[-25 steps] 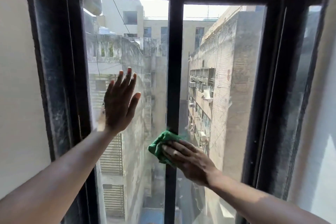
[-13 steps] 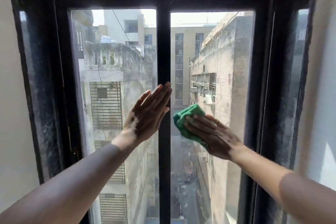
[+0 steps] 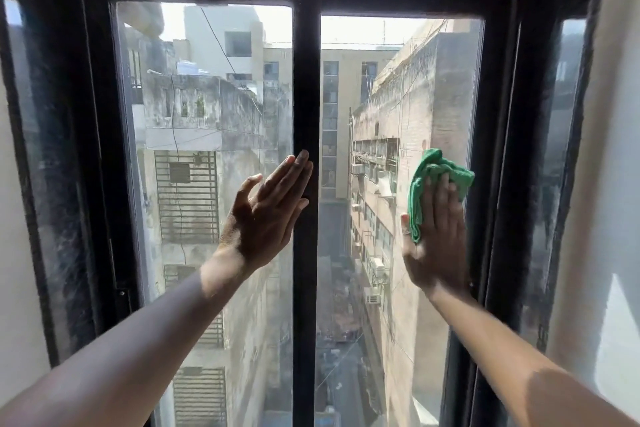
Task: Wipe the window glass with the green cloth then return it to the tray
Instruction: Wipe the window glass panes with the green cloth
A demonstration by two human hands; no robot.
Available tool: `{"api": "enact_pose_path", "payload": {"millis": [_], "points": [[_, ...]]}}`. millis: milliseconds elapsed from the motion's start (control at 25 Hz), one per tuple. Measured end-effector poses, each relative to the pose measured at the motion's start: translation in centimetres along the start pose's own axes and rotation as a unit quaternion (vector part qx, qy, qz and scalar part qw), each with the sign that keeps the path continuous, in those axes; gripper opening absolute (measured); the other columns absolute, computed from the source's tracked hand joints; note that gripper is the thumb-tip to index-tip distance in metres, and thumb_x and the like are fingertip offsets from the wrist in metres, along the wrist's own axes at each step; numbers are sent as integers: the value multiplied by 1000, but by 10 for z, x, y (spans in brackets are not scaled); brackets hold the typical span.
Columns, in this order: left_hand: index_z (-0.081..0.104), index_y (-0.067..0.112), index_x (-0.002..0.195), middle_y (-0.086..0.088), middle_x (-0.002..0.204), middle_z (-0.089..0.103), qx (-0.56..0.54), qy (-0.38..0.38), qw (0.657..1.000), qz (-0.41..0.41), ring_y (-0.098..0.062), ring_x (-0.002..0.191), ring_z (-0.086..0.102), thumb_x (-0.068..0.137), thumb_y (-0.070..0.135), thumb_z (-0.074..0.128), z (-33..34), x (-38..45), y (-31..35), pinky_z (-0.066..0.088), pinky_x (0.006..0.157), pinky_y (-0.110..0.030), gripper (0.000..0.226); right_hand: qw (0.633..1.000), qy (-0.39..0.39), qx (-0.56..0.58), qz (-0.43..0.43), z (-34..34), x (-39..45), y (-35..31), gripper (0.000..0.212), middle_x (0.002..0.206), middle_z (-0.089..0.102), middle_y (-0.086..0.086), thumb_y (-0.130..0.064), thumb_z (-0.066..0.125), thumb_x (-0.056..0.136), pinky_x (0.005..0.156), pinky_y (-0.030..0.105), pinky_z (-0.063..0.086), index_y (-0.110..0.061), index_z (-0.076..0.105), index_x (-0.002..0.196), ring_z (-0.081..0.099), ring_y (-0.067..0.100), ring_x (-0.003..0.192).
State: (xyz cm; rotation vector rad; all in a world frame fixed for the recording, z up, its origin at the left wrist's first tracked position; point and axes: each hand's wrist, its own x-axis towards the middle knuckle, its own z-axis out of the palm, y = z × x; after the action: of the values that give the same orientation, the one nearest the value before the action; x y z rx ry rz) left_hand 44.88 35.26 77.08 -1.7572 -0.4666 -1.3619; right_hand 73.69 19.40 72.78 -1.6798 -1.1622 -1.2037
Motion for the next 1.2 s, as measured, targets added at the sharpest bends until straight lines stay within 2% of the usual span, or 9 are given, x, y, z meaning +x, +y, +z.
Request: {"api": "enact_pose_path", "payload": {"millis": [80, 240, 400, 480, 680, 760, 880, 960, 1200], "points": [[39, 22, 176, 4, 186, 33, -12, -2, 1000, -9, -11, 168, 41, 121, 32, 45, 1, 0, 5, 40, 121, -45, 57, 996, -31, -1, -87, 19, -67, -20, 94, 188, 1, 12, -31, 60, 101, 143, 46, 1, -15, 9, 179, 1, 34, 175], [43, 18, 174, 1, 184, 36, -26, 6, 999, -16, -15, 167, 43, 120, 32, 46, -4, 3, 7, 37, 122, -43, 56, 847, -132, -119, -501, 8, -79, 25, 85, 185, 18, -3, -35, 72, 97, 140, 42, 12, -30, 35, 174, 18, 20, 171], [46, 16, 173, -1, 184, 38, -41, 16, 999, -19, -17, 166, 45, 119, 28, 51, 1, 2, 10, 44, 119, -46, 56, 988, -32, -82, -124, -3, -6, 29, 88, 189, 0, 7, -42, 52, 104, 140, 50, 16, -21, 11, 179, 2, 27, 175], [46, 15, 173, -1, 183, 38, -60, 17, 998, -30, -18, 166, 46, 119, 26, 51, 1, 2, 12, 46, 117, -47, 55, 1000, -25, 4, -18, 11, -50, -6, 99, 189, -6, 10, -35, 64, 98, 142, 49, 6, -18, 9, 179, -4, 31, 175], [51, 10, 170, -6, 181, 43, -83, 16, 996, -12, -25, 162, 53, 117, 22, 54, -5, 8, 5, 55, 111, -50, 54, 831, -97, -115, -535, 16, -54, -17, 85, 188, 0, -1, -30, 62, 104, 143, 45, -2, -33, 20, 177, -7, 23, 175], [50, 8, 169, -7, 181, 42, -92, 11, 995, -26, -26, 162, 53, 116, 20, 55, -2, 8, 8, 57, 109, -52, 55, 863, -40, -166, -475, 7, 29, -14, 79, 189, 2, 8, -30, 47, 111, 142, 52, -3, -27, 6, 179, -6, 33, 174], [51, 9, 169, -6, 181, 42, -81, 20, 996, -42, -24, 162, 52, 116, 20, 53, 3, 4, 15, 55, 112, -51, 54, 988, 51, -21, -143, -4, 101, -23, 87, 187, 13, 15, -29, 56, 110, 141, 56, 16, -23, 3, 179, 10, 37, 174], [50, 11, 170, -4, 181, 43, -68, 24, 996, -45, -21, 162, 51, 117, 21, 52, 4, 3, 17, 47, 115, -48, 54, 997, 53, 31, -46, 7, 70, -41, 83, 188, 7, 14, -35, 55, 110, 140, 57, 16, -20, 11, 179, 4, 35, 175], [41, 18, 175, 2, 184, 37, -15, 15, 999, -30, -14, 165, 47, 119, 24, 46, 2, 4, 14, 35, 120, -46, 57, 860, -169, -84, -474, 21, -123, 32, 87, 189, 9, -4, -36, 68, 100, 139, 46, 13, -36, 26, 176, 25, 20, 171]]}}
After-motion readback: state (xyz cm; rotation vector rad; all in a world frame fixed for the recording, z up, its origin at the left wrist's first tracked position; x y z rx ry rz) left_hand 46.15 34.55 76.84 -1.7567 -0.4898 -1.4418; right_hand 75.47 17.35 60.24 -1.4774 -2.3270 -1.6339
